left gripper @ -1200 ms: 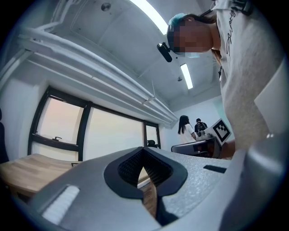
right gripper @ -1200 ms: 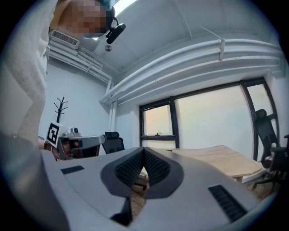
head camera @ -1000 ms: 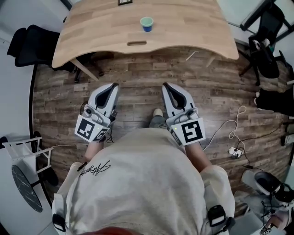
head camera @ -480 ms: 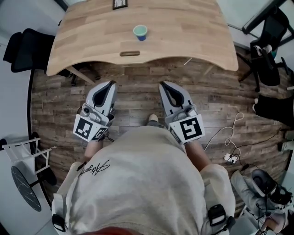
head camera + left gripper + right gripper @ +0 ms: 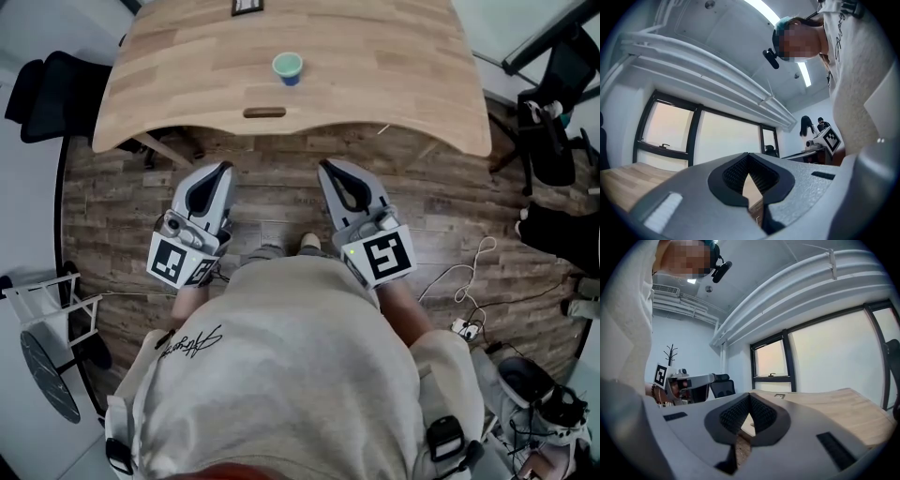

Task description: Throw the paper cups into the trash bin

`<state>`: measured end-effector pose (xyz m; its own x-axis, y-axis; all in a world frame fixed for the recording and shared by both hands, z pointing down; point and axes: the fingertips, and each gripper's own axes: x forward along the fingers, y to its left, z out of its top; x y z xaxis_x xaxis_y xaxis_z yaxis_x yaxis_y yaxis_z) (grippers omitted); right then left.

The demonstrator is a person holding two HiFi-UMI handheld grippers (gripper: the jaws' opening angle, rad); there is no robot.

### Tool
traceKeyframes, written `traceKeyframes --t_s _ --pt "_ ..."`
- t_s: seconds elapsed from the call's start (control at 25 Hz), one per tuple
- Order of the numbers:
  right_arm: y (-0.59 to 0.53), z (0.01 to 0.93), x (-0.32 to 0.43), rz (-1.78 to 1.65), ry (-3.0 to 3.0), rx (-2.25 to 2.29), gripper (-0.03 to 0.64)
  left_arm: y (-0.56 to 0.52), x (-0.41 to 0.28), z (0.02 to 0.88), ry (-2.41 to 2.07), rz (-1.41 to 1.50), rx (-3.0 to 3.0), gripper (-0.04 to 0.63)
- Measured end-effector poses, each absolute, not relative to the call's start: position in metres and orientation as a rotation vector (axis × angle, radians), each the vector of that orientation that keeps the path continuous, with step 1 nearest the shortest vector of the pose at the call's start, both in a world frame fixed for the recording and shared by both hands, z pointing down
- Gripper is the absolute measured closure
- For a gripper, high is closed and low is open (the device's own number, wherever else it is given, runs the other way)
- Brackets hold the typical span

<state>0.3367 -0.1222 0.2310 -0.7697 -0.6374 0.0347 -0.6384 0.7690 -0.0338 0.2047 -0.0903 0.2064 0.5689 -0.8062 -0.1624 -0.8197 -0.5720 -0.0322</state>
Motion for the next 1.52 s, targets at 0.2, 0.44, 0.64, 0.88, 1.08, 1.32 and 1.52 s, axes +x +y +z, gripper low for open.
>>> traceKeyframes --t_s 0.2,0.44,0.64,0.88,1.08,1.32,1.52 --pt "-0.128 0.235 0.328 0.078 -2.923 1.063 0.607 -0.094 0.195 0.214 1.41 0.205 -2.707 0.592" --pt "-0.13 0.236 0.32 0.105 -2.891 1.052 0.607 -0.099 0.189 0.208 1.403 0.218 -2.702 0.592" --pt "-0.134 0.232 0.318 0.076 -2.916 1.059 0.607 -0.101 0.184 0.207 1.413 0.211 -2.69 0.592" --pt "-0.134 0.234 0.322 0.085 -2.928 1.042 0.607 -0.095 0.188 0.211 1.441 0.217 -2.685 0.592" --pt "-0.135 0.237 0.32 0.132 -2.919 1.018 0.607 -0.097 0.187 0.216 1.457 0.204 -2.701 0.592" --pt "-0.152 0.243 0.318 0.145 -2.909 1.028 0.607 -0.118 0.188 0.216 1.424 0.187 -2.707 0.592" --pt "-0.183 0.242 0.314 0.136 -2.902 1.065 0.607 -0.152 0.184 0.217 1.385 0.187 -2.718 0.592"
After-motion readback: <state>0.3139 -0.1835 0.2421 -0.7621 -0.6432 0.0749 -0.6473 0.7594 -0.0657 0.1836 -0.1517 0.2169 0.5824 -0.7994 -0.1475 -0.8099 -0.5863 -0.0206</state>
